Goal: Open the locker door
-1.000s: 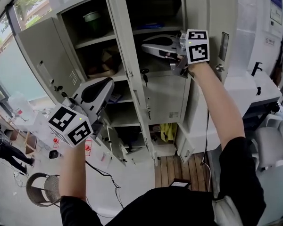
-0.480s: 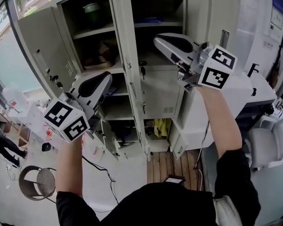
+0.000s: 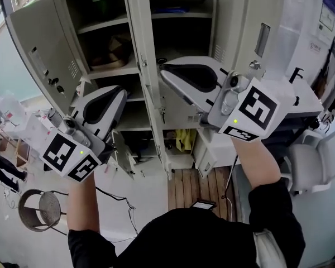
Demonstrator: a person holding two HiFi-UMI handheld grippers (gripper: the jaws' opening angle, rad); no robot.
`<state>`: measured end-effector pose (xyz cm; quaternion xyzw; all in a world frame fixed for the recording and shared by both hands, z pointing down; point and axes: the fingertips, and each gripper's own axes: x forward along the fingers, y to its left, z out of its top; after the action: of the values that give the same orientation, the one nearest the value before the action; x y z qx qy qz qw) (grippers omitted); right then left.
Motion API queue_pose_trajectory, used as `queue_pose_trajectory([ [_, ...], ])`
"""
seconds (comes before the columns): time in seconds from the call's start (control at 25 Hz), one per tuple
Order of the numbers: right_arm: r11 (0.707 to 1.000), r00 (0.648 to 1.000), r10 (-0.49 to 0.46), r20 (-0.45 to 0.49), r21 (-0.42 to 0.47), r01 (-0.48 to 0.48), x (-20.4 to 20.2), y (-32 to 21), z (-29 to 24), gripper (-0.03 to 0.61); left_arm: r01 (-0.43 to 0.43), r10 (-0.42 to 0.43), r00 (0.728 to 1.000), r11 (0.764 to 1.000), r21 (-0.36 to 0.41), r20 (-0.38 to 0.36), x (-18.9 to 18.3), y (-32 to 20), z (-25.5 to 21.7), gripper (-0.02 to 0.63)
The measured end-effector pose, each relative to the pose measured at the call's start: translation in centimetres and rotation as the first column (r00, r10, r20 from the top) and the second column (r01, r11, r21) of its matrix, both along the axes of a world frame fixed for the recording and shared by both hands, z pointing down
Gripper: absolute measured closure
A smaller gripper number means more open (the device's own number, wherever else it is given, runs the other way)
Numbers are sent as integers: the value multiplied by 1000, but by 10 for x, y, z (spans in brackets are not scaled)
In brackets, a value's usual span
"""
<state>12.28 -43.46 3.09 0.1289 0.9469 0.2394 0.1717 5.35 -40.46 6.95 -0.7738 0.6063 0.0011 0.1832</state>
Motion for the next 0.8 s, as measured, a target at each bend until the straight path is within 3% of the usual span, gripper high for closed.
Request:
queue_pose_trajectory([
  [0.24, 993, 995, -91, -33, -78, 88, -6, 28, 49, 566, 3, -3, 1000, 1000, 8, 9, 21, 16, 22, 597],
  [0.48, 971, 985, -168, -45, -180, 157, -14, 45, 108, 566, 39, -38, 999, 999, -23, 27, 24, 24, 78, 597],
  [0.8, 944, 979, -187, -76, -290, 157, -13, 36, 196, 566, 24, -33, 993, 996, -86, -109, 9, 29, 183, 597],
])
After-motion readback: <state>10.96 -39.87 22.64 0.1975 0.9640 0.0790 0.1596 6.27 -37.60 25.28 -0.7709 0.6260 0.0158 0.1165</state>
